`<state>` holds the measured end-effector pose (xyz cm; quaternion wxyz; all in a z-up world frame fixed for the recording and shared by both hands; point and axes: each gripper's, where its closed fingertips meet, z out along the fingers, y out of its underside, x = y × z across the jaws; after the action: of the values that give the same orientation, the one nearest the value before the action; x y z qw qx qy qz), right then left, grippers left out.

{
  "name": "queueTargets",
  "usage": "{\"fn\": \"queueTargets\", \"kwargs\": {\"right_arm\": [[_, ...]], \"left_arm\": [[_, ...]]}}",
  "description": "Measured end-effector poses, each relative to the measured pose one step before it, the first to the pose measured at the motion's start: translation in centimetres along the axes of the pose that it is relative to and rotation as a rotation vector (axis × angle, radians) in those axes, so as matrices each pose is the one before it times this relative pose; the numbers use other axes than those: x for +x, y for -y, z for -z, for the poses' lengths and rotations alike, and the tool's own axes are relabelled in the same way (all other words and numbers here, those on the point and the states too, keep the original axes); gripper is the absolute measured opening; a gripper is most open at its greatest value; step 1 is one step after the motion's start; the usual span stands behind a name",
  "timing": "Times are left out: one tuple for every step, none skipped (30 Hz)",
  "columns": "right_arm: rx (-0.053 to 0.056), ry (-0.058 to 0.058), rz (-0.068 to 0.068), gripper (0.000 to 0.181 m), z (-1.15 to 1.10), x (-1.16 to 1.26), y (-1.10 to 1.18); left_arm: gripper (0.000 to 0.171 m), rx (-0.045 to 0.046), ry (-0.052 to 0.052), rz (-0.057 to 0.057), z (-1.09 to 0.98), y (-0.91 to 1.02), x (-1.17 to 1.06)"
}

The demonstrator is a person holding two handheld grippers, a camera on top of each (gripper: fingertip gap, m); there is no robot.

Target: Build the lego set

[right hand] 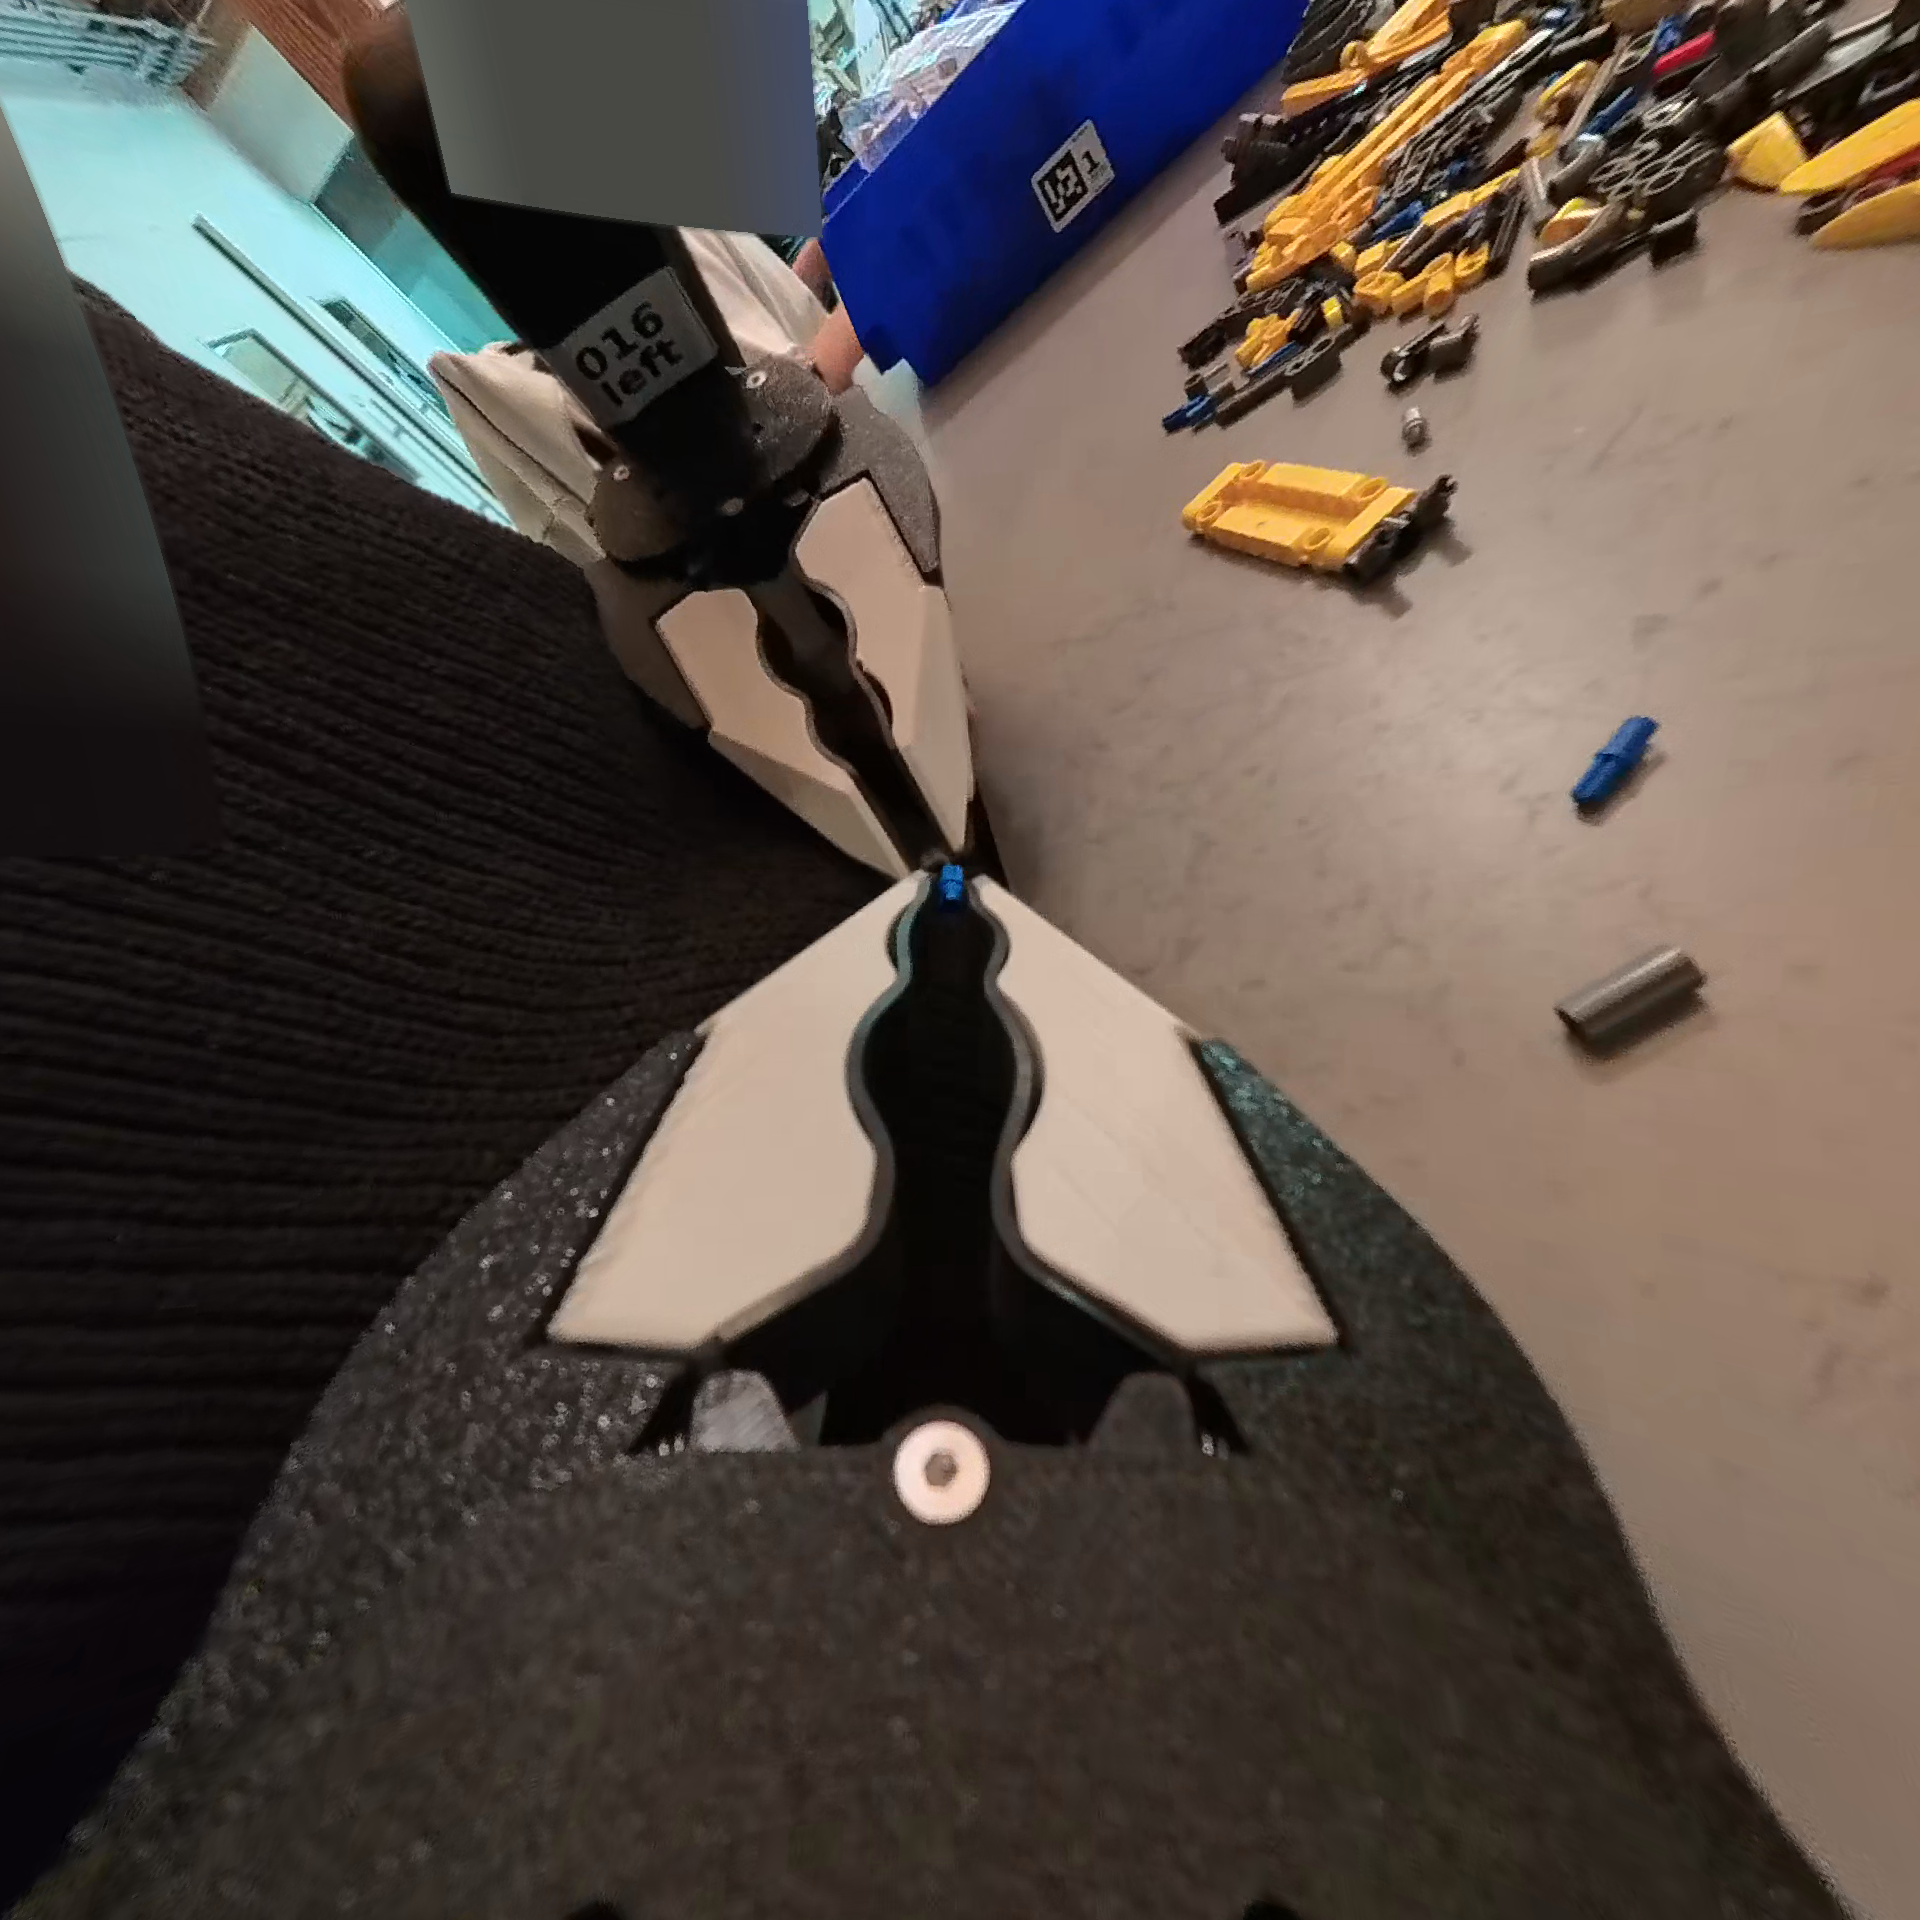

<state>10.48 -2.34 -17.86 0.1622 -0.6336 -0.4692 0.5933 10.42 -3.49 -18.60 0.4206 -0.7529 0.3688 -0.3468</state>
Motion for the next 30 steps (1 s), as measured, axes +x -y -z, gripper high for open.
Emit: {"fn": "queueTargets", "kwargs": {"right_arm": [[-0.0062, 0.0025, -0.0069, 0.004, -0.053, 0.005, -0.038], [-0.0067, 0.004, -0.0041, 0.004, -0.046, -0.033, -0.048], [-0.0067, 0.0058, -0.0039, 0.004, -0.043, -0.063, -0.04], [-0.0046, 0.0028, -0.0037, 0.004, -0.027, -0.016, -0.017], [-0.0051, 0.0027, -0.0056, 0.004, -0.011, 0.008, -0.01], [-0.0049, 0.0032, -0.0072, 0.004, -0.001, 0.003, -0.013], [-0.0057, 0.0027, -0.0089, 0.004, 0.0, 0.007, -0.014], [-0.0064, 0.004, -0.01, 0.004, -0.014, -0.01, -0.022], [-0.0066, 0.0063, -0.0094, 0.004, -0.038, -0.064, -0.022], [-0.0068, -0.001, -0.0125, 0.004, -0.054, 0.053, -0.025], [-0.0077, -0.0028, -0.0143, 0.004, -0.04, 0.083, -0.048], [-0.0063, -0.0007, -0.0161, 0.004, -0.007, 0.065, -0.018], [-0.0043, 0.0014, -0.0206, 0.004, 0.006, 0.029, 0.013], [-0.0028, 0.0023, -0.0234, 0.004, 0.013, 0.029, 0.022], [-0.0028, 0.0033, -0.0269, 0.004, -0.004, 0.032, 0.006], [-0.0015, 0.003, -0.0307, 0.004, 0.008, 0.055, -0.002], [-0.0021, 0.0026, -0.0372, 0.004, -0.003, 0.095, -0.041], [-0.0011, 0.0034, -0.0405, 0.004, -0.013, 0.114, -0.044], [0.0015, 0.0036, -0.0392, 0.004, 0.011, 0.105, -0.017], [0.0024, 0.003, -0.0363, 0.004, -0.017, 0.093, -0.025], [0.0019, 0.0016, -0.0329, 0.004, -0.007, 0.074, -0.029], [0.0016, -0.0022, -0.0266, 0.004, -0.006, 0.102, -0.026], [-0.0003, -0.0062, -0.0195, 0.004, -0.009, 0.128, -0.037], [-0.0003, -0.0082, -0.0182, 0.004, -0.017, 0.142, -0.029], [-0.0002, -0.0055, -0.0157, 0.004, -0.041, 0.115, -0.021], [0.0021, -0.0074, -0.0138, 0.004, -0.037, 0.162, 0.011], [0.0034, -0.003, -0.0133, 0.004, -0.013, 0.116, 0.032], [0.0044, 0.002, -0.0141, 0.004, -0.008, 0.06, 0.031], [0.0046, 0.0056, -0.0135, 0.004, 0.005, 0.033, 0.044], [0.0057, 0.0074, -0.0135, 0.004, 0.0, 0.022, 0.068]], "left_arm": [[0.002, 0.00027, 0.0007, -0.0054, -0.034, -0.029, 0.058], [0.002, -0.00021, 0.0006, -0.0041, 0.0, -0.025, 0.012], [0.002, 0.00255, 0.0003, -0.0035, 0.026, 0.022, -0.007], [0.002, 0.0007, 0.0009, -0.0032, 0.028, 0.007, -0.039], [0.002, -0.00108, 0.0012, -0.0035, 0.003, -0.016, -0.028], [0.002, -0.00124, 0.0008, -0.0046, -0.009, -0.008, 0.004], [0.002, -0.00107, 0.0022, -0.0044, -0.006, -0.017, -0.021], [0.002, -0.00254, 0.0011, -0.0042, -0.016, -0.028, -0.003], [0.002, -0.00505, 0.0017, -0.0042, -0.018, -0.063, -0.026], [0.002, -0.00918, 0.0029, -0.0064, -0.034, -0.093, -0.028], [0.002, -0.00807, 0.0057, -0.0091, -0.038, -0.063, -0.048], [0.002, -0.00693, 0.0068, -0.0098, -0.024, -0.046, -0.053], [0.002, -0.00349, 0.0052, -0.0074, -0.011, -0.009, -0.047], [0.002, -0.00203, 0.0043, -0.0059, -0.009, 0.008, -0.043], [0.002, -0.0013, 0.0039, -0.0047, 0.002, 0.012, -0.038], [0.002, -0.0022, 0.0041, -0.0041, -0.028, -0.014, -0.048], [0.002, -0.00546, 0.0064, -0.0058, -0.033, -0.048, -0.063], [0.002, -0.00773, 0.0079, -0.0093, -0.061, -0.085, -0.056], [0.002, -0.00632, 0.0083, -0.0092, -0.053, -0.061, -0.055], [0.002, -0.00535, 0.0088, -0.0074, -0.043, -0.051, -0.081], [0.002, -0.00509, 0.0071, -0.0072, -0.028, -0.044, -0.05], [0.002, -0.00546, 0.006, -0.0062, -0.039, -0.061, -0.06], [0.002, -0.00801, 0.0039, -0.0058, -0.061, -0.084, -0.039], [0.002, -0.00824, 0.0065, -0.0084, -0.07, -0.092, -0.067], [0.002, -0.00497, 0.0062, -0.008, -0.08, -0.04, -0.063], [0.001, -0.00613, 0.0037, -0.0025, -0.081, -0.072, -0.048], [0.001, -0.00385, 0.0025, 0.0014, -0.066, -0.079, -0.08], [0.001, 0.00136, 0.0013, 0.0027, -0.032, -0.024, -0.073], [0.001, 0.00254, 0.0017, 0.0019, 0.0, 0.003, -0.054], [0.001, 0.0026, 0.0033, 0.0005, -0.001, 0.015, -0.059]]}}
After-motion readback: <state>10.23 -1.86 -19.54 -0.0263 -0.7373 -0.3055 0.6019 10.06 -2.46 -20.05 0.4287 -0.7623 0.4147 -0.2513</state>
